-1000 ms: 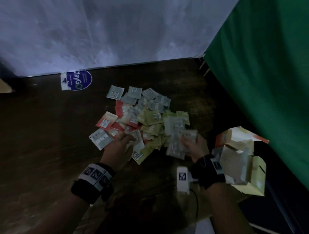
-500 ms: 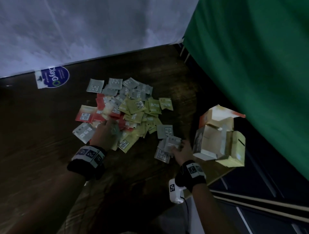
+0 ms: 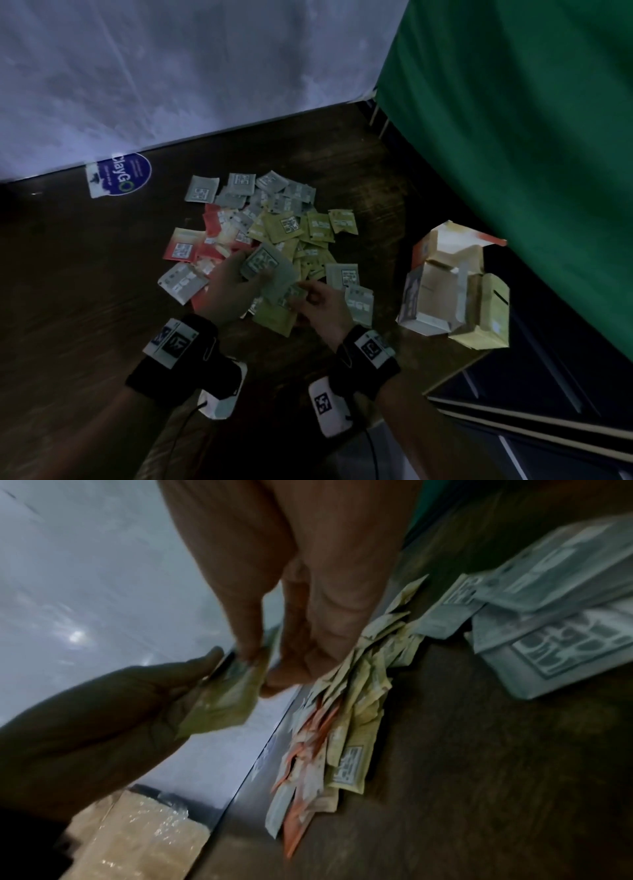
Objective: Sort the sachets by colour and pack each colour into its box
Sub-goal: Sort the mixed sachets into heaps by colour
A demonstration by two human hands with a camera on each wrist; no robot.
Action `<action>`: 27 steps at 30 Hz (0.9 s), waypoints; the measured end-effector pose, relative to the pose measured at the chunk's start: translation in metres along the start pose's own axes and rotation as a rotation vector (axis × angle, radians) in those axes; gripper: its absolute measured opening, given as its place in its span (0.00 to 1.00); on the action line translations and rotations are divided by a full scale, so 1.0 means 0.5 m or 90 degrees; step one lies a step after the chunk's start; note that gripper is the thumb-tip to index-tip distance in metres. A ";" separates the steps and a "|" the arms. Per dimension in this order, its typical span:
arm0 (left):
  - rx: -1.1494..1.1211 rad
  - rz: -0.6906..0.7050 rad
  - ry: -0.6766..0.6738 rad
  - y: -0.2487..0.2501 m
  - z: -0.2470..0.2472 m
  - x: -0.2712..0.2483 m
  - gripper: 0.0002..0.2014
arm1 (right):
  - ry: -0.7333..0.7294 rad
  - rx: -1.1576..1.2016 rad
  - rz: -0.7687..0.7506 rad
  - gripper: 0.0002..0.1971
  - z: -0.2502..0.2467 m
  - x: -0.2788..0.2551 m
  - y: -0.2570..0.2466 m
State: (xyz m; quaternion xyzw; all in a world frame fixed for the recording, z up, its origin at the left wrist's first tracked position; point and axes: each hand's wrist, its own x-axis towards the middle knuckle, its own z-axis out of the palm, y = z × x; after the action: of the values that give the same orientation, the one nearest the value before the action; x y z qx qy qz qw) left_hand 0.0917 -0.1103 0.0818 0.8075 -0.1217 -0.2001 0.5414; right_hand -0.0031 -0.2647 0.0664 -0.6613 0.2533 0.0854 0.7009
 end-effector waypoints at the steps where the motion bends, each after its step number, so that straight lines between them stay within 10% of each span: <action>1: 0.013 0.003 0.011 -0.003 0.002 0.000 0.13 | 0.013 -0.048 -0.020 0.09 -0.002 0.002 0.006; 7: 0.060 -0.024 0.086 -0.019 -0.014 0.013 0.12 | -0.012 -0.443 -0.019 0.13 -0.061 -0.010 0.107; 13: 0.043 -0.040 0.037 -0.025 0.031 -0.017 0.12 | 0.030 -0.133 0.044 0.29 -0.055 -0.010 0.093; 18: 0.148 0.053 -0.087 -0.037 0.108 -0.025 0.07 | 0.129 -0.206 -0.032 0.11 -0.090 0.010 0.071; 27: 0.643 0.100 -0.127 -0.098 0.104 0.085 0.49 | 0.258 -0.480 -0.002 0.11 -0.166 0.047 0.107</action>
State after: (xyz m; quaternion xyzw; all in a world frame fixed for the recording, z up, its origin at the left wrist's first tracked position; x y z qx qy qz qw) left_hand 0.1048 -0.1520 0.0113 0.9336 -0.3141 -0.1509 0.0835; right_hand -0.0270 -0.3443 0.0085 -0.8749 0.3359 0.0395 0.3465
